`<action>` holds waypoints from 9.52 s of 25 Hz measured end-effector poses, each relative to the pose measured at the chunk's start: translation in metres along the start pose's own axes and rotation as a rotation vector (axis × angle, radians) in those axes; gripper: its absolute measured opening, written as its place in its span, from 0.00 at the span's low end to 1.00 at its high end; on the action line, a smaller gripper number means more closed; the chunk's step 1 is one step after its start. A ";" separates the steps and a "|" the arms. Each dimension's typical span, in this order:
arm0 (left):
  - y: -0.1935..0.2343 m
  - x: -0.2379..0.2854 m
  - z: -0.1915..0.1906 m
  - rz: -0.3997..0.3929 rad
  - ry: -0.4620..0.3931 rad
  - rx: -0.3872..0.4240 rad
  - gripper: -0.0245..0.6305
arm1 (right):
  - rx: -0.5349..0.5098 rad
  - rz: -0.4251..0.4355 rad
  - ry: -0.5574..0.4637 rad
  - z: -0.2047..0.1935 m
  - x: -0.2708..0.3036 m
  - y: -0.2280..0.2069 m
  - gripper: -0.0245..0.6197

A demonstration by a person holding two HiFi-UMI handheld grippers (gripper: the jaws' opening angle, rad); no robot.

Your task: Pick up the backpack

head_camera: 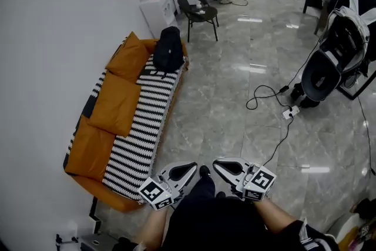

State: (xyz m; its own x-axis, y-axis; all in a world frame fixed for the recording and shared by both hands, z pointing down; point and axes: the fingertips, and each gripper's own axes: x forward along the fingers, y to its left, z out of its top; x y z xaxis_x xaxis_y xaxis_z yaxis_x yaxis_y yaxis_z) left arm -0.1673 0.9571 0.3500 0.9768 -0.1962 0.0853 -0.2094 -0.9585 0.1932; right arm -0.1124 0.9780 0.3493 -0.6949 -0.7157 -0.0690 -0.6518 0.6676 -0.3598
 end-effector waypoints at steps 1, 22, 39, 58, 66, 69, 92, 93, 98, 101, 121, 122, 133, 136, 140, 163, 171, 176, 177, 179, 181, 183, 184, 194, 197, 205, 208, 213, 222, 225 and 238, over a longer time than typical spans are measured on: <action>0.008 0.002 0.000 -0.003 -0.003 0.000 0.07 | -0.004 -0.001 0.007 0.000 0.006 -0.006 0.08; 0.144 0.036 0.046 -0.008 -0.061 -0.020 0.07 | -0.027 -0.028 0.025 0.051 0.101 -0.097 0.08; 0.261 0.026 0.070 0.006 -0.148 -0.020 0.07 | -0.091 -0.039 0.062 0.079 0.197 -0.140 0.08; 0.311 0.059 0.052 0.088 -0.101 -0.055 0.07 | -0.065 0.017 0.068 0.070 0.216 -0.219 0.08; 0.358 0.086 0.069 0.124 -0.082 -0.048 0.07 | -0.072 0.053 0.070 0.096 0.249 -0.275 0.08; 0.377 0.100 0.072 0.120 -0.065 -0.037 0.07 | -0.074 0.065 0.059 0.109 0.261 -0.297 0.08; 0.495 0.200 0.134 0.245 -0.110 -0.034 0.07 | -0.065 0.214 0.097 0.173 0.326 -0.441 0.08; 0.498 0.201 0.134 0.252 -0.110 -0.035 0.07 | -0.061 0.221 0.099 0.173 0.329 -0.445 0.08; 0.517 0.202 0.128 0.290 -0.109 -0.057 0.07 | -0.038 0.246 0.107 0.170 0.345 -0.459 0.08; 0.533 0.203 0.124 0.303 -0.109 -0.075 0.07 | -0.029 0.254 0.127 0.165 0.357 -0.469 0.08; 0.716 0.209 0.165 0.249 -0.095 -0.087 0.07 | -0.033 0.157 0.132 0.197 0.491 -0.569 0.08; 0.726 0.208 0.167 0.241 -0.091 -0.084 0.07 | -0.038 0.150 0.129 0.200 0.500 -0.573 0.08; 0.811 0.201 0.182 0.164 -0.106 -0.051 0.07 | -0.077 0.072 0.111 0.212 0.566 -0.607 0.08; 0.821 0.201 0.176 0.162 -0.098 -0.065 0.07 | -0.075 0.059 0.136 0.206 0.572 -0.612 0.08; 0.828 0.203 0.172 0.141 -0.103 -0.077 0.07 | -0.069 0.046 0.158 0.200 0.578 -0.617 0.08; 0.922 0.256 0.164 0.200 0.012 -0.086 0.07 | -0.023 0.038 0.180 0.208 0.624 -0.718 0.08; 0.977 0.287 0.170 0.247 0.044 -0.071 0.07 | 0.016 0.048 0.180 0.220 0.640 -0.782 0.08; 1.003 0.307 0.190 0.293 0.054 -0.056 0.07 | 0.037 0.098 0.199 0.232 0.650 -0.811 0.09; 1.009 0.311 0.192 0.302 0.057 -0.054 0.07 | 0.041 0.107 0.202 0.234 0.654 -0.818 0.09; 1.021 0.317 0.196 0.321 0.063 -0.055 0.07 | 0.050 0.121 0.204 0.237 0.658 -0.831 0.09; 1.031 0.321 0.199 0.341 0.072 -0.057 0.07 | 0.063 0.131 0.207 0.239 0.661 -0.843 0.09; 1.038 0.325 0.198 0.361 0.088 -0.061 0.07 | 0.079 0.135 0.212 0.239 0.661 -0.855 0.09; 1.041 0.327 0.198 0.369 0.096 -0.062 0.07 | 0.086 0.135 0.215 0.238 0.660 -0.862 0.09; 1.074 0.329 0.183 0.359 0.205 -0.036 0.07 | 0.152 0.102 0.238 0.208 0.678 -0.901 0.09; 1.091 0.328 0.168 0.315 0.250 -0.029 0.08 | 0.172 0.067 0.258 0.191 0.687 -0.911 0.09; 1.132 0.336 0.105 0.181 0.328 -0.095 0.08 | 0.213 -0.062 0.321 0.137 0.693 -0.933 0.09; 1.139 0.339 0.077 0.124 0.363 -0.115 0.14 | 0.247 -0.099 0.324 0.117 0.694 -0.935 0.15; 1.140 0.344 0.033 0.062 0.409 -0.145 0.20 | 0.296 -0.148 0.346 0.082 0.691 -0.934 0.19; 1.155 0.352 -0.021 -0.050 0.504 -0.060 0.27 | 0.389 -0.250 0.422 0.031 0.670 -0.932 0.28; 1.160 0.360 -0.033 -0.092 0.551 0.003 0.31 | 0.423 -0.273 0.436 0.018 0.665 -0.933 0.28; 1.175 0.373 -0.066 -0.247 0.655 0.160 0.36 | 0.487 -0.321 0.470 -0.016 0.678 -0.950 0.31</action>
State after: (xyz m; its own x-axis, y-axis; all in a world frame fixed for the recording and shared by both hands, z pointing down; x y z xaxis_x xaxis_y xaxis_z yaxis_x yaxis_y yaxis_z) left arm -0.0520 -0.2283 0.6731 0.7576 0.1462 0.6362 0.0723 -0.9874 0.1409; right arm 0.0313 -0.1382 0.6590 -0.6208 -0.6241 0.4745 -0.7123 0.1962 -0.6739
